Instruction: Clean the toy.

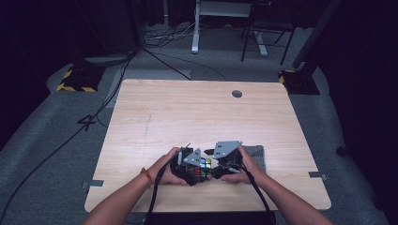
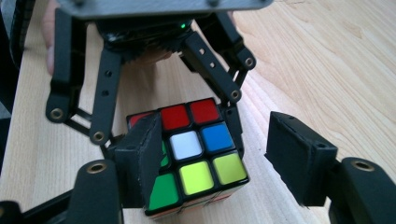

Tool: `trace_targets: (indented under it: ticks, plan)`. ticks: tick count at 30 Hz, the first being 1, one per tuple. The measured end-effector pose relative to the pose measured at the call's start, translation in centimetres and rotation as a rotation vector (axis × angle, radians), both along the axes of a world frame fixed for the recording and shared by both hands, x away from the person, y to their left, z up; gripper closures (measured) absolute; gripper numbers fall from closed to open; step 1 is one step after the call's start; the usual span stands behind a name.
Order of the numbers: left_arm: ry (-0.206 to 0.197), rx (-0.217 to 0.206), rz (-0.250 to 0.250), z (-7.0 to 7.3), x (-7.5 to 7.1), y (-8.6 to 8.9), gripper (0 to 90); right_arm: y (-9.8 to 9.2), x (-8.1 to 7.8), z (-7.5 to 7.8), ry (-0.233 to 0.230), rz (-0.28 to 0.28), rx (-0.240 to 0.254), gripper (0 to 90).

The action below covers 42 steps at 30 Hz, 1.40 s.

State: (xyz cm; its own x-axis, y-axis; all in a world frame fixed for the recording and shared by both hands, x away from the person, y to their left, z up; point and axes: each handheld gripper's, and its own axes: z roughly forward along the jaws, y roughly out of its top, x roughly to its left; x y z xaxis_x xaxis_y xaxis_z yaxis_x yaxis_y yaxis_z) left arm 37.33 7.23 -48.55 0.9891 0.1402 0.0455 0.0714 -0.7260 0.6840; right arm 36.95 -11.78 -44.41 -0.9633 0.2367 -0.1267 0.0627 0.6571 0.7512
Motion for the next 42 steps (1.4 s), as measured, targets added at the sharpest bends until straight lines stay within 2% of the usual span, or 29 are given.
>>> trace_targets:
  ticks: [3,5,7,10,13,14,16,19,21,26,32,35,40,42]
  plan:
    - [0.016,0.054,-0.012,-0.2,-0.2,0.2,23.9,-0.5,-0.2,0.2,-0.003,0.006,0.007,36.1]
    - [0.031,0.07,0.013,-0.4,-0.2,0.4,19.7,-1.1,0.0,0.2,0.019,-0.007,0.016,36.0]
    - [0.049,0.077,0.034,-0.4,-0.2,0.9,19.5,-1.6,0.0,0.0,0.027,-0.008,-0.002,35.6]
    - [0.069,0.063,0.036,-0.3,-0.4,1.7,16.8,-2.3,-0.1,-0.1,0.044,-0.008,0.01,35.8]
    - [0.068,0.055,0.026,-0.3,-0.9,1.9,16.1,-2.4,-0.1,0.0,0.011,-0.03,-0.011,36.7]
    - [0.067,0.057,0.023,-0.2,-1.0,1.9,17.1,-2.5,0.0,0.0,-0.008,-0.041,-0.033,36.5]
    - [0.075,0.058,0.016,-0.2,-1.2,1.8,17.4,-2.8,0.3,-0.3,0.004,-0.056,-0.048,36.4]
    - [0.077,0.058,0.022,-0.3,-1.3,1.9,17.9,-3.4,0.3,-0.4,0.021,-0.063,-0.032,36.4]
    - [0.08,0.06,0.027,-0.3,-1.3,2.0,19.0,-3.9,0.0,-0.2,0.027,-0.044,-0.008,36.1]
    - [0.075,0.071,0.033,-0.4,-1.4,2.0,19.5,-4.5,-0.7,-0.2,0.051,-0.001,-0.003,35.1]
    - [0.084,0.071,0.043,-0.4,-1.5,2.1,18.8,-4.0,-1.3,-1.1,0.08,0.036,-0.022,32.2]
    - [0.086,0.066,0.04,-0.5,-1.5,2.0,18.6,-3.5,-1.6,-1.6,0.079,0.042,-0.038,31.9]
    - [0.081,0.07,0.026,-0.4,-1.6,1.9,19.3,-3.1,-1.3,-1.9,0.041,-0.009,-0.057,32.6]
    - [0.087,0.065,0.027,-0.4,-1.7,1.8,19.2,-3.4,-0.8,-2.0,0.05,-0.026,-0.047,33.6]
